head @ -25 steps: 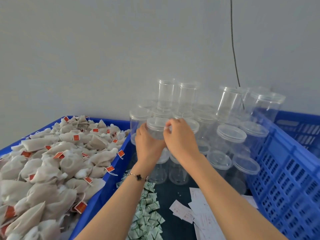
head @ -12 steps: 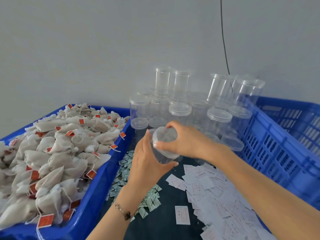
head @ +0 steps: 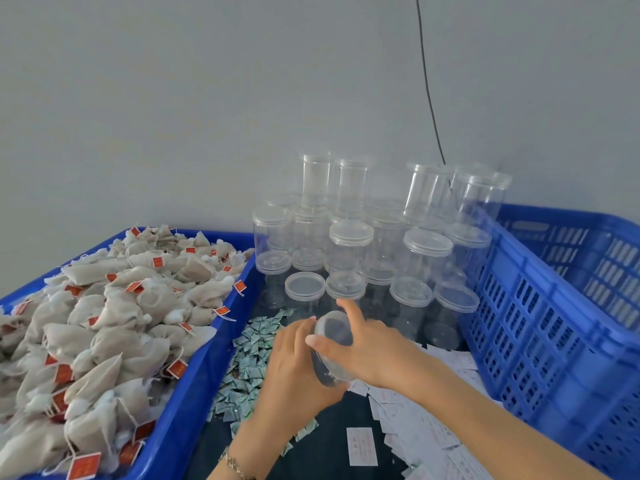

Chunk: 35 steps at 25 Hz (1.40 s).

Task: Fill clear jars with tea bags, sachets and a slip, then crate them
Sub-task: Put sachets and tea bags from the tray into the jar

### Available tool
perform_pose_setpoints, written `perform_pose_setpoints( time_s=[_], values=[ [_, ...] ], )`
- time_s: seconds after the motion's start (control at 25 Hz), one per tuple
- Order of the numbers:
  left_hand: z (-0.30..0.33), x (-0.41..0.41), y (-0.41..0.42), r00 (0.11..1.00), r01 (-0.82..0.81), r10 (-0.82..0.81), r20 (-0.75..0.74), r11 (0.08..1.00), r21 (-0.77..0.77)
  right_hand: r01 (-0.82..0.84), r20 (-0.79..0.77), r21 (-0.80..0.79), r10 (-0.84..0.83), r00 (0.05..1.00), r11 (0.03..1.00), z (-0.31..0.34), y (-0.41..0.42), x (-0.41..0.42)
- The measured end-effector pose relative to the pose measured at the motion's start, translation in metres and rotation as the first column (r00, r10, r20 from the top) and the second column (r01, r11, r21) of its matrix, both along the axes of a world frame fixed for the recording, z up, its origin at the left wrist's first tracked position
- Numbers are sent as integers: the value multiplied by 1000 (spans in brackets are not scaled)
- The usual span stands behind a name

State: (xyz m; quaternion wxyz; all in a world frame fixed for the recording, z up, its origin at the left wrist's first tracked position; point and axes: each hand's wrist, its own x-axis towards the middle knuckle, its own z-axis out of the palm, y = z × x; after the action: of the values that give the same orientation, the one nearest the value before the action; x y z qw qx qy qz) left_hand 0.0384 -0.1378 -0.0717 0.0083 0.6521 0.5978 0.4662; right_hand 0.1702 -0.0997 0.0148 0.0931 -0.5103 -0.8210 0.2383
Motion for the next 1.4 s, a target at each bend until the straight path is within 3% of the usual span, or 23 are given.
perform_pose_setpoints(
  time_s=[0.08,0.2,0.28,0.36,0.44,0.52,0.6,0.68,0.76,0.88,0.92,1.04,1.2,1.32,1.4],
  values=[
    [0,0,-5,997,53,-49,66,997,-55,-69,48,-8,69,996,998,4,2,2],
    [-1,-7,-9,978,163,-135,157,969,-185,-397,30,-114,403,915,911,13,-1,12],
    [2,-7,-10,979,182,-159,125,963,-200,-324,50,-113,331,942,939,13,-4,10],
    [4,-4,-10,980,198,-189,63,959,-201,-156,194,53,143,970,986,5,-6,5],
    [3,-3,-8,972,230,-215,94,950,-209,-175,270,133,134,954,976,5,-5,4],
    [3,-10,-7,962,250,-208,179,933,-259,-306,150,54,296,943,950,18,-3,12],
    [2,-20,-6,941,264,-165,294,904,-336,-372,-18,101,375,927,923,33,5,23],
    [-2,-29,-6,915,219,-70,397,914,-343,-191,-195,235,238,951,953,39,19,34],
    [-4,-34,-6,889,137,16,457,944,-300,52,-139,263,-16,990,963,22,35,39],
    [-7,-37,-9,866,60,74,495,966,-250,226,59,62,-230,971,972,-48,50,34],
    [-8,-37,-10,855,28,102,508,970,-243,255,33,-16,-254,967,967,-71,54,29],
    [-11,-41,-16,814,-31,170,555,968,-250,294,-237,-182,-332,913,938,-104,61,10],
    [-14,-50,-25,746,-55,207,633,966,-252,210,-37,69,-208,977,975,-109,59,-29],
    [-29,-54,-32,693,-120,271,668,957,-263,142,-387,220,-48,921,965,-65,52,-69],
    [-38,-54,-37,647,-136,313,695,944,-299,15,-423,320,129,897,947,-30,44,-101]
  ],
)
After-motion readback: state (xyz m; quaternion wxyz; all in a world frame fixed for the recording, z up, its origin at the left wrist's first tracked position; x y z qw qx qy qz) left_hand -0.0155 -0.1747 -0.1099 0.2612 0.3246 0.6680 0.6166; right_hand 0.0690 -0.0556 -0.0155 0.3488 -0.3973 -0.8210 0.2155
